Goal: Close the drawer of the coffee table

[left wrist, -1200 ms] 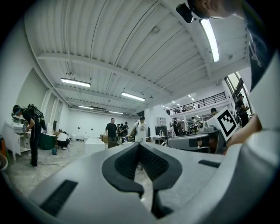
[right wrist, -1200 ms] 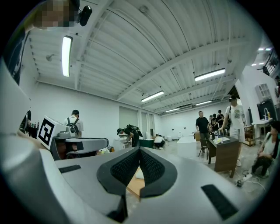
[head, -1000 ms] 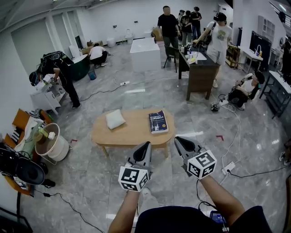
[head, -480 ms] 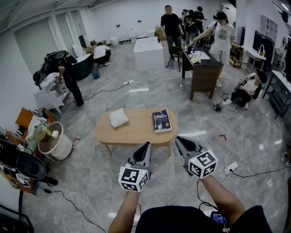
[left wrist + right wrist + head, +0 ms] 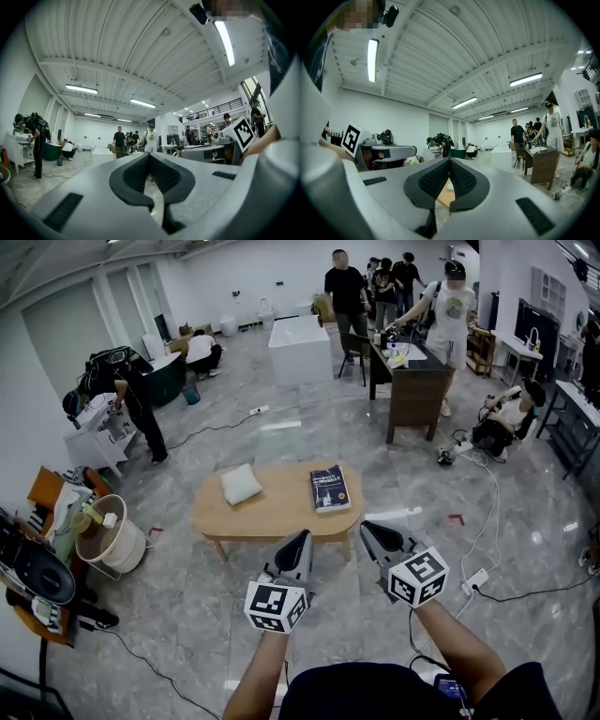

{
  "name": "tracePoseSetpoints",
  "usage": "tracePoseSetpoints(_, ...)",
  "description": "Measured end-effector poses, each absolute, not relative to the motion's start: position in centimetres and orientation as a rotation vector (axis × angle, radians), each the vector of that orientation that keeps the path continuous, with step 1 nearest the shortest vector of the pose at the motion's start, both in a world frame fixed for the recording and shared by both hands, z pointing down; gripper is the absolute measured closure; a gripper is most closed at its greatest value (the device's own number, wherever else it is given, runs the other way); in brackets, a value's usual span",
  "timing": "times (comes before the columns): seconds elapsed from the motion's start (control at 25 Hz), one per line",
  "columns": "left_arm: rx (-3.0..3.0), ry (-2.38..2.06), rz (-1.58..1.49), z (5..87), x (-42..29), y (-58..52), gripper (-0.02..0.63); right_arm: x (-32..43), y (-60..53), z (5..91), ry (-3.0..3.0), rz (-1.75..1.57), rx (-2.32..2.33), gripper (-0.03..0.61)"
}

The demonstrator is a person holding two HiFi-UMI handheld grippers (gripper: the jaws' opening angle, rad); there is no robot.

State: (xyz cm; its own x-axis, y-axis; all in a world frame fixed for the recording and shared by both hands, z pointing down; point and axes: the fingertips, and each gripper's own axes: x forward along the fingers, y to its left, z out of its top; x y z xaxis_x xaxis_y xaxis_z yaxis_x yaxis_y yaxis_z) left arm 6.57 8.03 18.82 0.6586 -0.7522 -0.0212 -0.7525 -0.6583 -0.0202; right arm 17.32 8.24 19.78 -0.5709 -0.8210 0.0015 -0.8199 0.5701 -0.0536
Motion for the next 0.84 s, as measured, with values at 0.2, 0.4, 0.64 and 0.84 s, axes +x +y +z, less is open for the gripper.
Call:
tracePoseSetpoints(0.2,-2.84,1.283,0.016,19.0,6.0,7.6,0.614,16.9,7.8,19.8,2.759,-0.071,-1.451,0.565)
tracePoseSetpoints(0.4,-2.843,1.296,0.017,19.3,5.3,7.1,0.612,16.7,7.5,19.9,2.754,-0.074,-1.46,0.565)
tracePoseSetpoints(0.64,-2.853,1.299,0.002,19.6,5.0,6.6,0.612,16.5,6.9,19.8,2.745,-0.078,-1.467,0.565)
tracePoseSetpoints(0.84,-2.865,1.295,0.014,19.5,5.1,6.5,0.612,16.6,6.8,19.6,2.743,-0.073,-1.463,0.565)
